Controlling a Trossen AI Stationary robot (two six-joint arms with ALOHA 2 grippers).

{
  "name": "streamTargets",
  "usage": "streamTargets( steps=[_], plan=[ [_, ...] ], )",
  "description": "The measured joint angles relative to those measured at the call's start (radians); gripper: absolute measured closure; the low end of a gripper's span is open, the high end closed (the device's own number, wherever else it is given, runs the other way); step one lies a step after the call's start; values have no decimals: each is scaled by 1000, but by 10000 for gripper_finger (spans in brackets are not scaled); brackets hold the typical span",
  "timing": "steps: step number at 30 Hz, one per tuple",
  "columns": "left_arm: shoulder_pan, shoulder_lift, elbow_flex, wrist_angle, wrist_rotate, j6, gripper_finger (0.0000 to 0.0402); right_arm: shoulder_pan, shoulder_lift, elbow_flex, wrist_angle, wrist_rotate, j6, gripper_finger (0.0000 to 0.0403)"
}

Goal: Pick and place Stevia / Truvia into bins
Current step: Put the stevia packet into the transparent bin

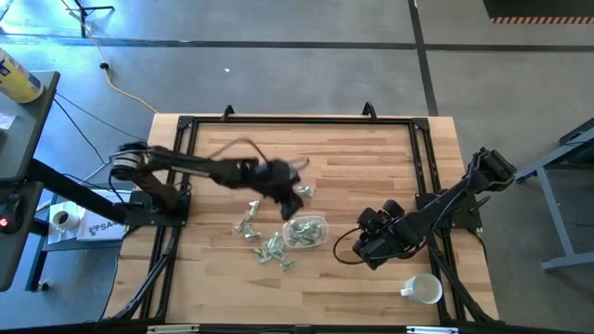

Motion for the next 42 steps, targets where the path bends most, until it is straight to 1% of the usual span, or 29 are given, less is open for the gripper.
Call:
streamTargets(
  steps=[2, 4, 5, 6, 8, 10, 13, 15, 18, 20, 23, 27, 31, 33, 38, 39, 40, 42],
  plan=[
    [48, 1, 38, -40, -38, 137, 248, 0, 0, 0, -5, 0, -1, 228],
    [98, 17, 54, -103, -47, 264, 244, 0, 0, 0, -12, 0, 0, 225],
    [119, 39, 63, -102, -50, 304, 242, 0, 0, 0, -11, -1, 0, 223],
    [140, 58, 65, -108, -54, 323, 237, 0, 0, 0, -10, -6, 4, 221],
    [178, 87, 57, -199, -54, 347, 224, 0, 0, 0, -10, -14, 26, 213],
    [207, 129, 62, -235, -62, 384, 206, 0, 0, 0, -4, -18, 51, 202],
    [223, 179, 59, -315, -113, 462, 173, 0, 0, 0, 6, -18, 61, 180],
    [221, 204, 59, -315, -133, 536, 150, -7, 0, 0, 16, -20, 60, 162],
    [218, 222, 60, -301, -132, 638, 125, -26, 0, 0, 16, -40, 59, 136],
    [219, 241, 61, -270, -129, 680, 117, -43, 0, 0, 15, -46, 52, 124],
    [220, 272, 61, -227, -129, 724, 120, -70, 0, 0, 15, -49, 52, 115],
    [220, 310, 62, -216, -122, 785, 149, -102, 0, 0, 16, -64, 52, 116],
    [220, 329, 65, -226, -103, 798, 202, -119, 0, 0, 17, -79, 52, 121],
    [220, 329, 65, -232, -90, 798, 240, -120, 0, 0, 17, -81, 50, 124],
    [219, 323, 64, -246, -91, 797, 358, -120, 0, 0, 17, -83, 33, 131],
    [219, 316, 64, -253, -90, 790, 375, -120, 0, 0, 18, -82, 29, 134],
    [219, 312, 64, -264, -95, 772, 380, -120, 0, 0, 17, -80, 28, 136],
    [218, 298, 63, -296, -110, 728, 374, -120, 0, 0, 18, -71, 26, 140]
  ],
)
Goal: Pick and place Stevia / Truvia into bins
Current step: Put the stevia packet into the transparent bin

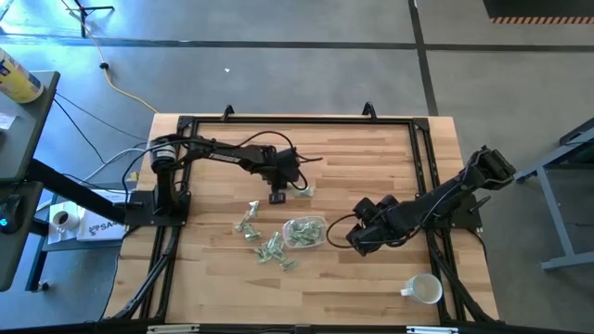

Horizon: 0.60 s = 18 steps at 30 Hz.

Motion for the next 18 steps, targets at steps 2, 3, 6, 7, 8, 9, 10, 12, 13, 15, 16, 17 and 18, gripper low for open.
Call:
streamTargets(
  steps=[2, 3, 6, 7, 8, 9, 10, 12, 13, 15, 16, 17, 18],
  plan=[
    [1, -29, -7, -88, -8, -46, 358, 0, 0, 0, 0, 3, 0, 145],
    [1, -47, -9, -121, -8, -66, 354, 1, 0, 0, 0, 3, -5, 148],
    [-6, -124, -6, -179, 2, -138, 367, 5, 0, 0, 2, 5, -39, 155],
    [-7, -150, -6, -199, 19, -166, 378, 5, 0, 0, 2, 7, -53, 158],
    [-14, -174, -6, -202, 42, -196, 381, 5, 0, 0, 1, 8, -71, 161],
    [-21, -198, -6, -202, 61, -228, 381, 5, 0, 0, 1, 9, -91, 164],
    [-30, -220, -6, -199, 84, -263, 381, 5, 0, 0, 1, 10, -115, 167],
    [-59, -264, -5, -159, 106, -333, 376, 2, 0, 0, 0, 12, -165, 173],
    [-75, -280, -5, -144, 115, -363, 373, 0, 0, 0, -1, 11, -190, 177],
    [-120, -296, -4, -98, 120, -429, 373, -6, 0, 0, -9, 11, -234, 183],
    [-141, -297, -4, -75, 120, -463, 377, -7, 0, 0, -15, 11, -252, 185],
    [-162, -297, -4, -60, 120, -495, 380, -11, 0, 0, -22, 11, -270, 187],
    [-183, -297, 1, -54, 121, -524, 380, -11, 0, 0, -30, 12, -285, 189]
  ],
)
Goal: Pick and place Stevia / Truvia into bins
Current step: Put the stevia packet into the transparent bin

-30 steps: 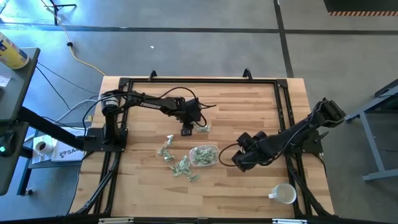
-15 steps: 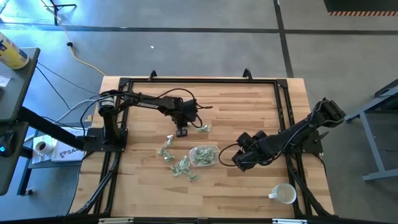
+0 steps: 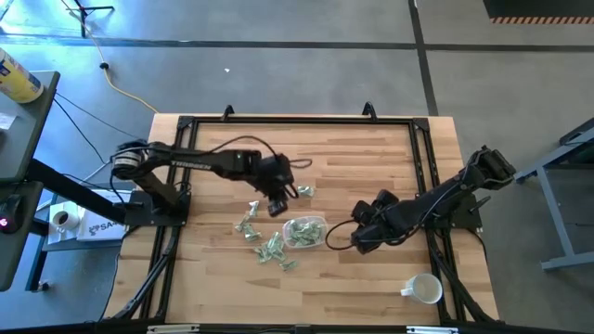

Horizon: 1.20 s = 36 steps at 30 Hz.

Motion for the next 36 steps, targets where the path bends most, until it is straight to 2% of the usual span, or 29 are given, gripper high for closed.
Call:
streamTargets(
  steps=[7, 13, 21, 28, 30, 36],
  plan=[
    [-110, 5, 80, 11, -57, -122, 380, 7, 0, 0, -70, 19, 1, 192],
    [-118, 5, 155, -5, -72, -141, 379, 39, 0, 0, -69, 113, 102, 192],
    [-118, 17, 188, 3, -83, -153, 379, 106, 0, 0, -69, 122, 219, 192],
    [-138, 134, 190, 118, 12, -175, 379, 146, 0, 0, -76, 97, 271, 192],
    [-166, 166, 188, 98, 33, -172, 379, 148, 0, 0, -85, 75, 289, 192],
    [-219, 273, 189, 93, -3, -165, 370, 157, 0, 0, -84, 40, 297, 192]
  ],
)
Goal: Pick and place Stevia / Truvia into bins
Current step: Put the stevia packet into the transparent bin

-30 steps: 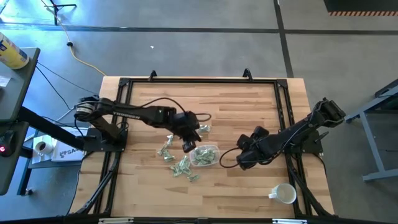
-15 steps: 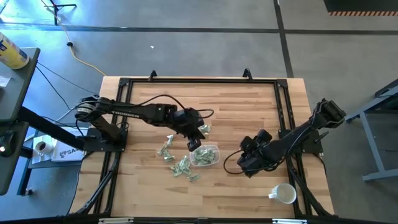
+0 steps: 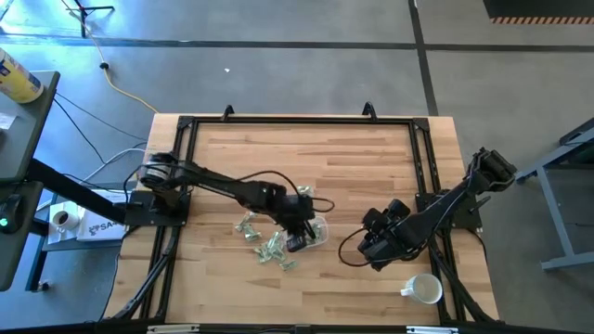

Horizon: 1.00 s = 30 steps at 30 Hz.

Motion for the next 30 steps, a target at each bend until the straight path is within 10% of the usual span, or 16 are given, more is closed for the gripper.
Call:
streamTargets(
  steps=[15, 30],
  plan=[
    [3, 72, 7, -30, 27, 0, 340, 0, 0, 0, -18, -2, -5, 191],
    [41, 40, 249, -326, -21, 239, 169, -1, 0, 0, -44, -9, -104, 189]
  ],
)
